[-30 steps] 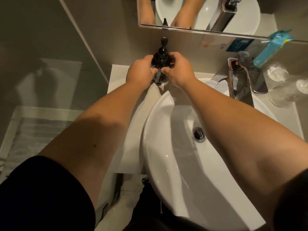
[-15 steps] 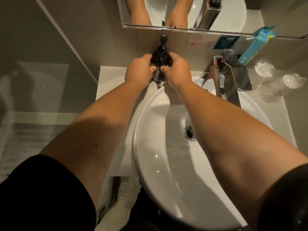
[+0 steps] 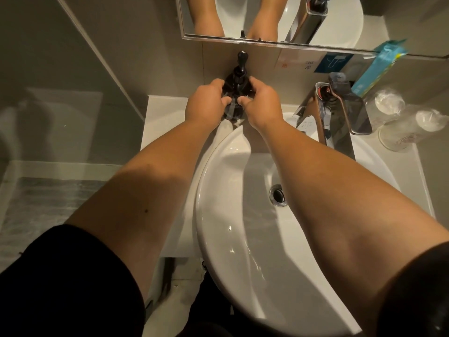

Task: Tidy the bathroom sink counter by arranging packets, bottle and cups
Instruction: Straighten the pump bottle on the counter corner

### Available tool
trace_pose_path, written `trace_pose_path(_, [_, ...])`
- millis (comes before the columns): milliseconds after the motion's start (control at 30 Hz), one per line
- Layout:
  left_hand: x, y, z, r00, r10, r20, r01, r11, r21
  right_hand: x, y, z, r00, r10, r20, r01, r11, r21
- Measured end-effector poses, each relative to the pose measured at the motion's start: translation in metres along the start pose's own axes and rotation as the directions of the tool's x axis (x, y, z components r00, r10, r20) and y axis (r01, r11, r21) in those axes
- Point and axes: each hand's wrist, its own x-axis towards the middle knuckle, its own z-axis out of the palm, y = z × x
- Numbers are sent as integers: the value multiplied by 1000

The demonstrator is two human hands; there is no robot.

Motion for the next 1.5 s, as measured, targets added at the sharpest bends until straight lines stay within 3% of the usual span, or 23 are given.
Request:
trace_pose_path(267, [-2,3,-7,999,28,41,-31,998,53,-4,-4,-4,1000,-27,2,27,997,-71])
trace_pose_path(467, [-13,5,-16,996,7,88,-25,978,206,-18,-9,-10,999,-54,0,50,912,-408])
trace_pose_path(767, [-62,-7,-41,992,23,120,-64,936,346,-64,-17,-15,986,-151,68,163,814,-558])
trace_pose_path(933, [-106,-12,-50,989,87,122,-131,900,415,-103,-13,-25,964,-231,131,262,749,-608])
trace_pose_path(1233, [-167,13,-57,993,74,94,-109,887,448,-166,2,-58,922,-302,242,384,643,-663])
trace_pose_path(1500, [-231,58,-34,996,86,7,-81,912,402,-223,39,-98,912,-313,266,410,644,-646])
